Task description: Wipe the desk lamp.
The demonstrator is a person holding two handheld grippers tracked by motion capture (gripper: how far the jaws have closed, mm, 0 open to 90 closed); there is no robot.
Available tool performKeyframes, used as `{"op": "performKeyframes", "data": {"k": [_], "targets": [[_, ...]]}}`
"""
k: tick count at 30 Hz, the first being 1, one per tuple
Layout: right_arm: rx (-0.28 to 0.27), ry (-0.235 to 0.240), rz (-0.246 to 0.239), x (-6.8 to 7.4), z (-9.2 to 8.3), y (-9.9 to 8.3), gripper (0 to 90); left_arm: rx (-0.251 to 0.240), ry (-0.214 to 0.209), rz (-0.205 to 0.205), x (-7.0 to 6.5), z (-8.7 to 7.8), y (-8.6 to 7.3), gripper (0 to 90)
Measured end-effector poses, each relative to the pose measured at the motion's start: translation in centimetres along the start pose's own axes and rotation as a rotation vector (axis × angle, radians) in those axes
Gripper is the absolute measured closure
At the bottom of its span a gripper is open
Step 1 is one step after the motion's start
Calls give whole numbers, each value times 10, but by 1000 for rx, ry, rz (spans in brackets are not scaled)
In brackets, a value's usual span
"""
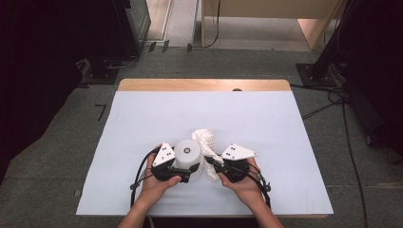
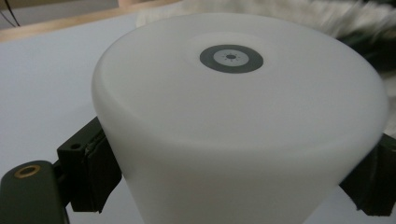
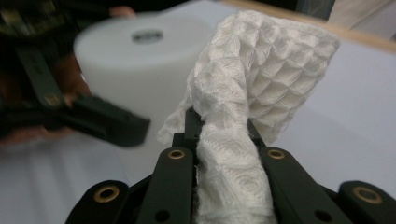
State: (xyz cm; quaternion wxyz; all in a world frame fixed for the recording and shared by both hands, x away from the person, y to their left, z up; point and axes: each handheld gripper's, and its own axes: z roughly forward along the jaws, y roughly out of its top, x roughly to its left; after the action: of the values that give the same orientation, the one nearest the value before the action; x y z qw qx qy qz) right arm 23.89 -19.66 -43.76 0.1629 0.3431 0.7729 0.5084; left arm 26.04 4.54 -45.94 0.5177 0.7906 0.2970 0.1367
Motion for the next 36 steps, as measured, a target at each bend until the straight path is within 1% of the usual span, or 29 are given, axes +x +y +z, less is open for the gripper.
{"op": "performKeyframes", "data": {"k": [1, 3, 5, 7, 8, 10, 11, 13, 15, 16, 17, 18, 19, 20, 22, 23, 24, 25, 26, 27, 28, 29, 31, 33, 36], "targets": [[-16, -12, -7, 1, -4, 4, 803, -1, -2, 5, 0, 1, 1, 85], [3, -20, -15, 1, -3, 4, 802, -1, 6, 9, 0, 2, 0, 85], [26, -16, -3, -2, 1, -1, 803, 4, 17, 11, 1, 4, -2, 84], [74, -11, 11, -5, 10, -10, 803, 1, 35, 29, 1, 5, -4, 85], [112, 0, 24, -7, 16, -15, 803, -3, 41, 36, 1, 4, -5, 85], [206, 13, 29, -8, 27, -23, 800, -7, 42, 44, 1, 3, -6, 84], [218, 10, 27, -9, 29, -25, 799, -8, 40, 47, 2, 2, -7, 84], [205, 10, 60, -12, 27, -24, 798, -10, 47, 32, 2, 1, -7, 82], [180, -5, 79, -18, 22, -21, 798, -11, 68, 11, 1, 0, -7, 79], [169, -18, 95, -21, 19, -20, 798, 0, 79, 7, -1, 1, -6, 71], [158, -26, 106, -25, 16, -20, 798, 12, 92, 11, -4, 2, -6, 58], [152, -35, 117, -28, 14, -20, 798, 21, 107, 26, -7, 2, -7, 46], [148, -46, 130, -30, 12, -20, 798, 23, 136, 31, -11, 3, -7, 45], [145, -51, 133, -32, 10, -21, 798, 30, 167, 27, -15, 3, -6, 44], [141, -60, 141, -33, 9, -21, 798, 35, 221, 5, -22, 3, -3, 43], [137, -58, 141, -33, 8, -20, 798, 34, 241, -3, -24, 3, -1, 39], [133, -57, 135, -32, 8, -20, 797, 38, 269, -19, -25, 3, 0, 38], [132, -55, 130, -32, 9, -20, 797, 38, 278, -33, -26, 4, 0, 37], [135, -56, 127, -31, 9, -20, 797, 35, 280, -45, -26, 5, 0, 37], [137, -54, 124, -29, 10, -20, 797, 39, 274, -48, -25, 5, -1, 38], [139, -55, 119, -28, 10, -20, 797, 31, 260, -52, -25, 5, -2, 52], [137, -54, 110, -27, 11, -20, 796, 31, 260, -45, -25, 5, -2, 77], [138, -49, 99, -26, 11, -20, 795, 31, 249, -30, -24, 4, -2, 82], [147, -50, 87, -24, 12, -19, 795, 27, 228, -24, -20, 3, -2, 83], [153, -51, 68, -21, 13, -18, 795, 19, 176, -23, -14, 0, -2, 84]]}}
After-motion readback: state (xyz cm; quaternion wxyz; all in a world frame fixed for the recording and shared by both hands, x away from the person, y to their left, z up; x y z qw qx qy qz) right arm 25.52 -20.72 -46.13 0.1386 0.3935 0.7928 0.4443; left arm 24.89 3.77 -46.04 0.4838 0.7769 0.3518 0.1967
